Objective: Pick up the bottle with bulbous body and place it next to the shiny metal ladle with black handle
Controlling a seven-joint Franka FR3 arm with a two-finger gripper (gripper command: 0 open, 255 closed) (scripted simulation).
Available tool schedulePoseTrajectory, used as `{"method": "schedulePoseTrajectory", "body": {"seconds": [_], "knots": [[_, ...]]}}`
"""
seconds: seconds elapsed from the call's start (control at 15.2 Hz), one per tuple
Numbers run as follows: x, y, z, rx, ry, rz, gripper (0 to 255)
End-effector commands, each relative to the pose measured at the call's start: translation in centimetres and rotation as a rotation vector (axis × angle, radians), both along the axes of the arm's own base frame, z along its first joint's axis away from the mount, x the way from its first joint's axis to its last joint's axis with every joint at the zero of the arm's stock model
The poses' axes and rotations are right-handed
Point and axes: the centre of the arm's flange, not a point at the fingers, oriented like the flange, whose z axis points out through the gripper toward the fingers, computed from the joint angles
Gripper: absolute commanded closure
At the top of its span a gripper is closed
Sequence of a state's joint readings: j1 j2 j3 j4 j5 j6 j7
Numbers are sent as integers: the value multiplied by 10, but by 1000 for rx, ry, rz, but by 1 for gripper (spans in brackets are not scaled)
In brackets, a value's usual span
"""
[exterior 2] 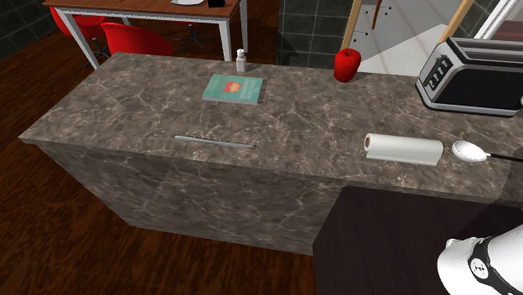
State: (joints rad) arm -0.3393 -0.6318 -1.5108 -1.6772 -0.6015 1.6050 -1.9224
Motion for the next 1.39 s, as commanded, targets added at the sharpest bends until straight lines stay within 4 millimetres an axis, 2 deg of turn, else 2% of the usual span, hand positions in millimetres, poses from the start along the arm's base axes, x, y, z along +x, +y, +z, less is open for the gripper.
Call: {"method": "schedulePoseTrajectory", "body": {"seconds": [0.0, 0.07, 0.13, 1.32], "knots": [[-28, -1, 2, 1, 1, 1, 255], [-41, -2, 2, 1, 1, 1, 255], [-44, -2, 2, 1, 1, 1, 255], [-44, -2, -97, 1, 1, 1, 255]]}}
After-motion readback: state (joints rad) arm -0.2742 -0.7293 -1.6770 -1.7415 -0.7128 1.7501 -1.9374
